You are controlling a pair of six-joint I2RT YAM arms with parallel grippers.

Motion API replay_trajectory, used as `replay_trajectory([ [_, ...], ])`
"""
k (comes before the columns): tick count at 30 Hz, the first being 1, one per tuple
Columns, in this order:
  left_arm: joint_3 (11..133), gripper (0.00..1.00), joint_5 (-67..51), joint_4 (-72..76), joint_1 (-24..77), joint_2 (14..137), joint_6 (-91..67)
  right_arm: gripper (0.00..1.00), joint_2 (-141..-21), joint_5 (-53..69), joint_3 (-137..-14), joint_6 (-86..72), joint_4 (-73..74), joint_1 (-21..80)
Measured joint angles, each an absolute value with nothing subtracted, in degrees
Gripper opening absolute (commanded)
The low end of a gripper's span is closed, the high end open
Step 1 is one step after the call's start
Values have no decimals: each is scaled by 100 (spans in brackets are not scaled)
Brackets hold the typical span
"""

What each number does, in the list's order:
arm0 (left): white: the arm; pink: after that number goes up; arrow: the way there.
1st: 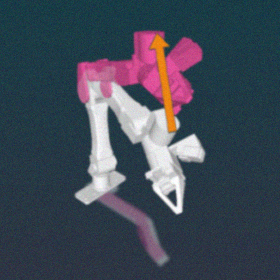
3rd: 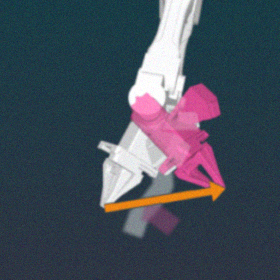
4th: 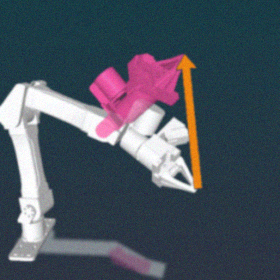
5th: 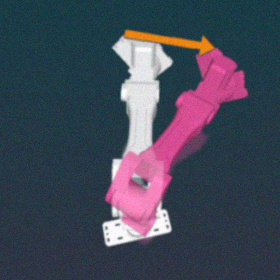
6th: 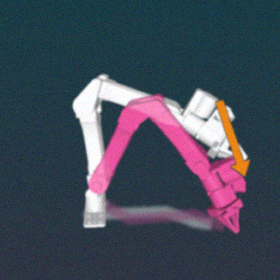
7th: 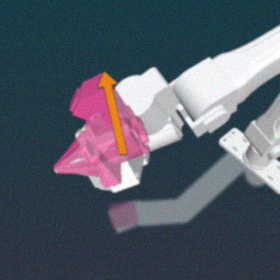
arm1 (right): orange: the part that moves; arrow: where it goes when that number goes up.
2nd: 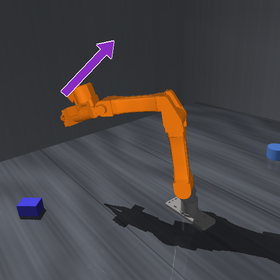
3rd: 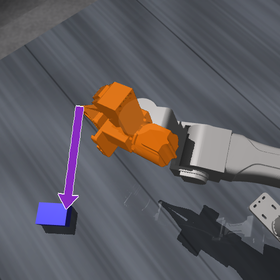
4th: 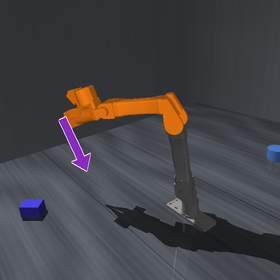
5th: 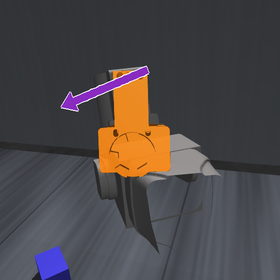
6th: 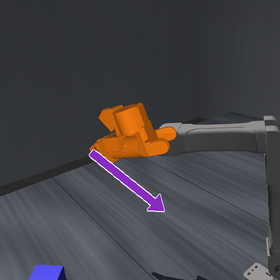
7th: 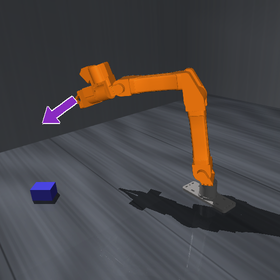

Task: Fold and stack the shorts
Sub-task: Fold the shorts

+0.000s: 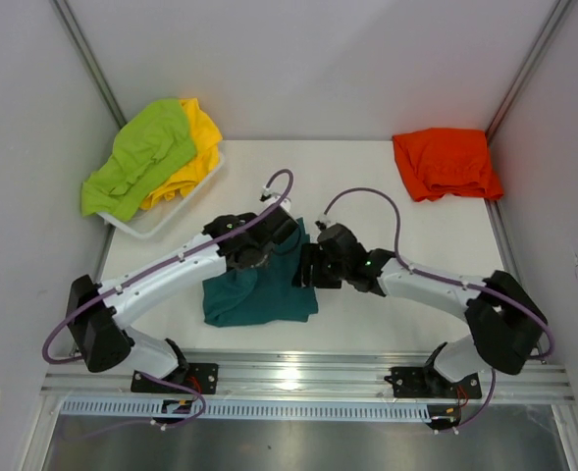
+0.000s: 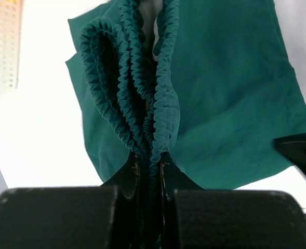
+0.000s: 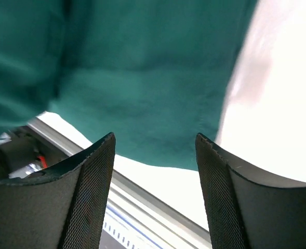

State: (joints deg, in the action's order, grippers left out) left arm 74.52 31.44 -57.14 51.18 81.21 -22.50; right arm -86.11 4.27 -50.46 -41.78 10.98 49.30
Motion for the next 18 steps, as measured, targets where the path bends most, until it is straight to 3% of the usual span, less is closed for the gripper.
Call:
replay_trajectory([
  [4, 7382, 0, 3179, -5655, 5194, 8385, -2357, 60, -8016, 414, -5046, -4036, 1326, 4534],
  [8, 7387, 0, 3203, -5572, 5297, 8433, -2418, 45, -7970, 434, -4862, -3916, 1284, 4123],
  [11, 7446, 0, 3291, -5627, 5415, 8532, -2512, 40, -8112, 508, -4506, -3896, 1177, 3896],
  [18, 7533, 0, 3345, -5647, 5500, 8923, -2729, 37, -8989, 993, -4198, -4010, 447, 3865],
])
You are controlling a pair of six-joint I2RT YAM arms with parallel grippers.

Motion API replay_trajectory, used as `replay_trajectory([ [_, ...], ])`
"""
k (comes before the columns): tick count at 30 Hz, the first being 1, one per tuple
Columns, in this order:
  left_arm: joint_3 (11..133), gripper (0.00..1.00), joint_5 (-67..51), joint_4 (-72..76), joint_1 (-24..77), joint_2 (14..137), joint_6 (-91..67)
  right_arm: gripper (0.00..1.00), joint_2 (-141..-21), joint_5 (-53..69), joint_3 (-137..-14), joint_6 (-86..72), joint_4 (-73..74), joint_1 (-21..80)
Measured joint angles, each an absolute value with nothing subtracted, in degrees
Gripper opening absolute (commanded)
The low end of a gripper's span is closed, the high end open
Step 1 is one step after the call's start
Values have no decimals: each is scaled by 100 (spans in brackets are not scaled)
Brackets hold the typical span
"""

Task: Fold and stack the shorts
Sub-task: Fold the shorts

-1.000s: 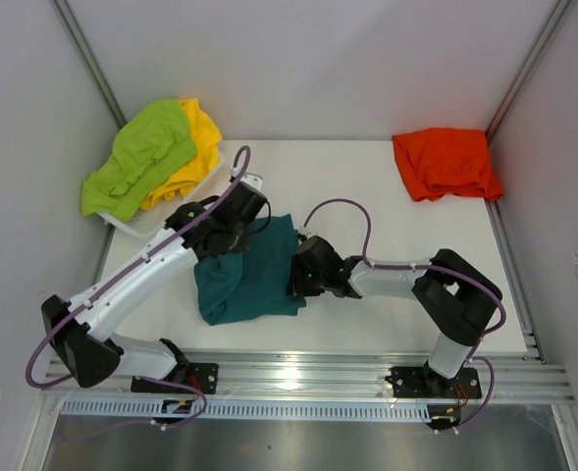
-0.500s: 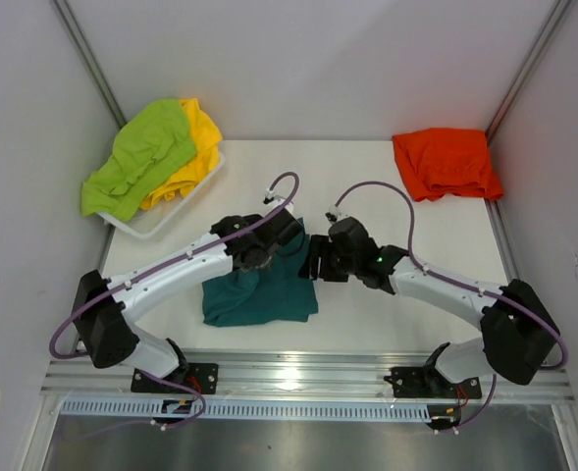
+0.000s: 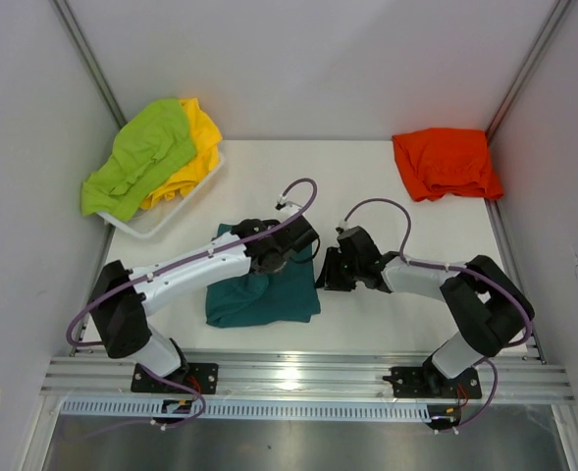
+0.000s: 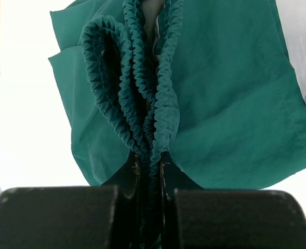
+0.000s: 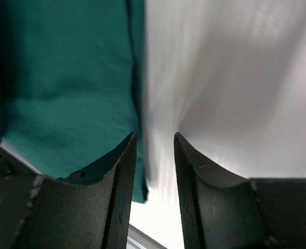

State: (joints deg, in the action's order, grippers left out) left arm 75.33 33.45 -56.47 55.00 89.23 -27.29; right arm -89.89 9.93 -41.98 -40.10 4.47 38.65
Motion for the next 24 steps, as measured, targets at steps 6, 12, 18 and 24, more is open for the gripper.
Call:
replay_trajectory([
  [6, 7537, 0, 3347, -5647, 5564, 8927, -2849, 36, -9216, 1352, -4082, -4202, -314, 3876],
  [12, 7714, 0, 3354, -5660, 5747, 9223, -3002, 34, -9258, 1406, -4010, -4296, -537, 3983],
  [18, 7972, 0, 3350, -5649, 5990, 9778, -3153, 28, -9330, 1437, -3922, -4418, -816, 4034],
  [24, 8053, 5, 3264, -5579, 6031, 10119, -3350, 27, -9367, 1439, -3841, -4547, -1013, 4064],
])
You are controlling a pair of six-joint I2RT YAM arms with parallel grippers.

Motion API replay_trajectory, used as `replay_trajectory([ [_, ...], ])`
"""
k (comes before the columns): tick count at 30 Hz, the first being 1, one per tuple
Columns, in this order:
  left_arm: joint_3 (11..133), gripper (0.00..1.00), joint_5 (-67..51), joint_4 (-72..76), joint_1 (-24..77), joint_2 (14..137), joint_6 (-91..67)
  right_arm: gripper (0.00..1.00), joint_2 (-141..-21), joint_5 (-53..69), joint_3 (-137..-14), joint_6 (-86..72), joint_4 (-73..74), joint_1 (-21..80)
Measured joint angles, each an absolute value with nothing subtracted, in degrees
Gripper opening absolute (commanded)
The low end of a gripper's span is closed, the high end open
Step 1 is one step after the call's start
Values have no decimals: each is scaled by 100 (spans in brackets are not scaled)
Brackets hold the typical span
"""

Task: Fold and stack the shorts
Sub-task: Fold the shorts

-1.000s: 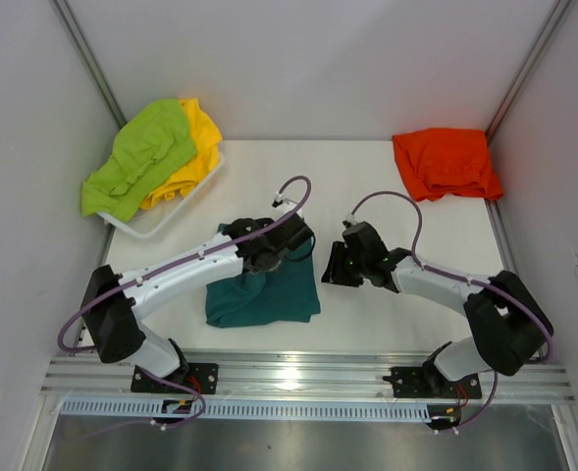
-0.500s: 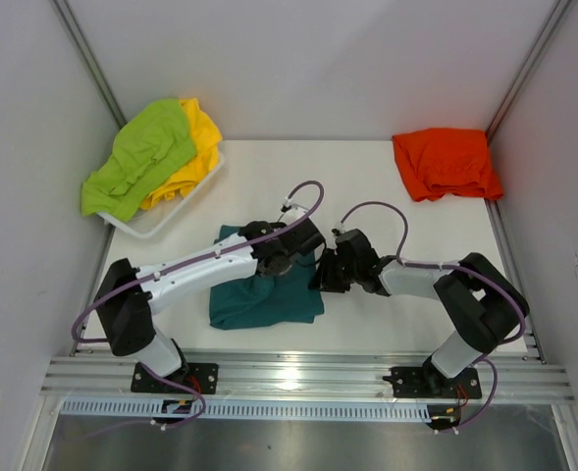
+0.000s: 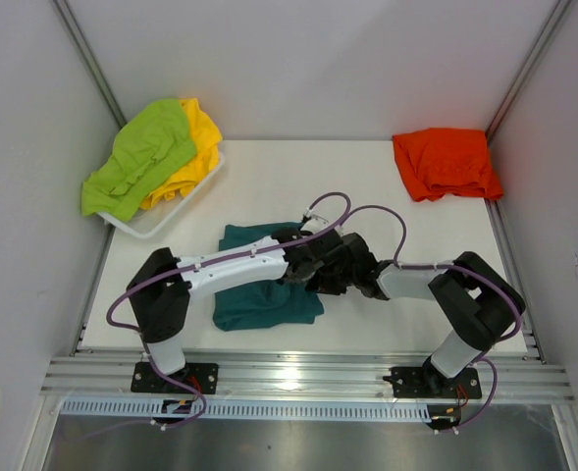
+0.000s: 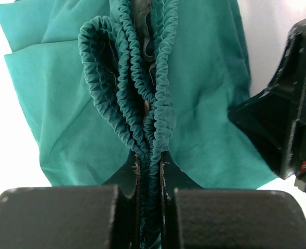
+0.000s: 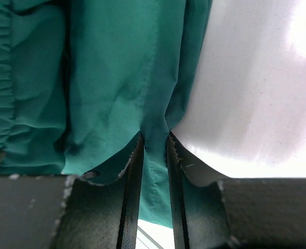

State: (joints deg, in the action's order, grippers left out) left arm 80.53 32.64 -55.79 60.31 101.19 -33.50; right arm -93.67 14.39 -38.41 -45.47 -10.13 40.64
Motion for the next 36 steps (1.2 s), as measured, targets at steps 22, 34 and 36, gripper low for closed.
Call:
replay_trajectory([
  [22, 7124, 99, 1197, -3968, 5424, 8866, -3505, 46, -9174, 1264, -3734, -4582, -939, 4003],
  [34, 5533, 99, 847, -3632, 3972, 6204, -3387, 98, -7802, 742, -3684, -3992, 504, 3671],
  [36, 5367, 99, 819, -3629, 3844, 6055, -3356, 89, -7577, 786, -3684, -3935, 552, 3662],
])
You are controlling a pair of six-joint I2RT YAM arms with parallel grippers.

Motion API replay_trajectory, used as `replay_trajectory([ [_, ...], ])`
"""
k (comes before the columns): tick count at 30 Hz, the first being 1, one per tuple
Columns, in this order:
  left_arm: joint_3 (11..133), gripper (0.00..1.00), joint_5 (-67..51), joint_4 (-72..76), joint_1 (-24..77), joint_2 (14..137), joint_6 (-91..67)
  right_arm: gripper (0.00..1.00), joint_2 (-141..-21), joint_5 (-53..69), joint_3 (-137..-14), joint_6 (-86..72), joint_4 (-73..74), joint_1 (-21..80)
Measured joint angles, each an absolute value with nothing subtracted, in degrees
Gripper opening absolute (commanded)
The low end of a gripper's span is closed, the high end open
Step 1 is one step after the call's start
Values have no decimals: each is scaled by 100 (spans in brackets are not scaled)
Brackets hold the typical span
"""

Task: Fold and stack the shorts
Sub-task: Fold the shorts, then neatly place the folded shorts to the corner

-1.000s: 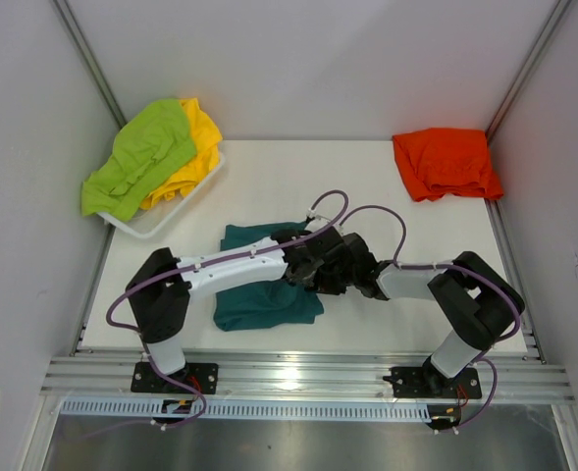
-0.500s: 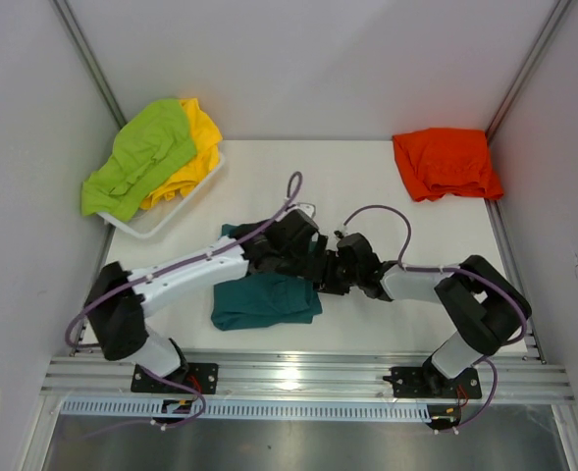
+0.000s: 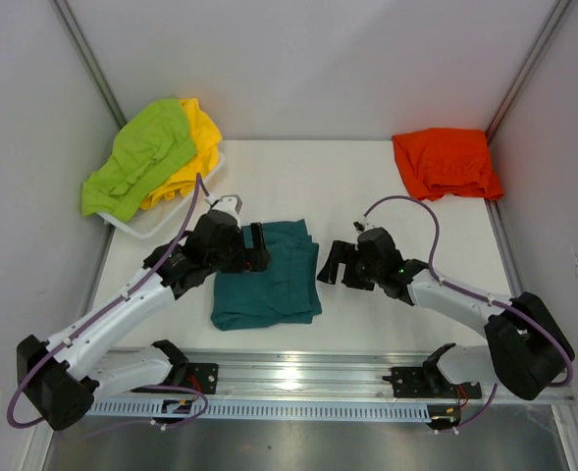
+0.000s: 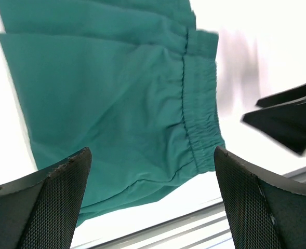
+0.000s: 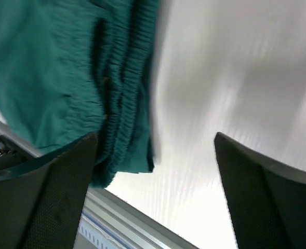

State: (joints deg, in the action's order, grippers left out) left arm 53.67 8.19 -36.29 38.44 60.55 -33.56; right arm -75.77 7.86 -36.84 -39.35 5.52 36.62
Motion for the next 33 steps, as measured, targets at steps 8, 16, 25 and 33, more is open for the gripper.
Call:
replay_trajectory([
  [8, 4226, 99, 209, -3131, 3817, 5714, -3356, 44, -7605, 1675, -4219, -3837, 235, 3662],
  [16, 3717, 98, -231, -2497, 3817, 5463, -3428, 28, -8910, 2655, -5199, -4331, -1087, 3903],
  [25, 2805, 97, -805, -1498, 3817, 5629, -3457, 20, -10807, 3402, -5065, -5260, -2910, 3820],
  [33, 2261, 97, -985, -812, 3817, 5924, -3516, 27, -11762, 3970, -4827, -5839, -4351, 3400],
])
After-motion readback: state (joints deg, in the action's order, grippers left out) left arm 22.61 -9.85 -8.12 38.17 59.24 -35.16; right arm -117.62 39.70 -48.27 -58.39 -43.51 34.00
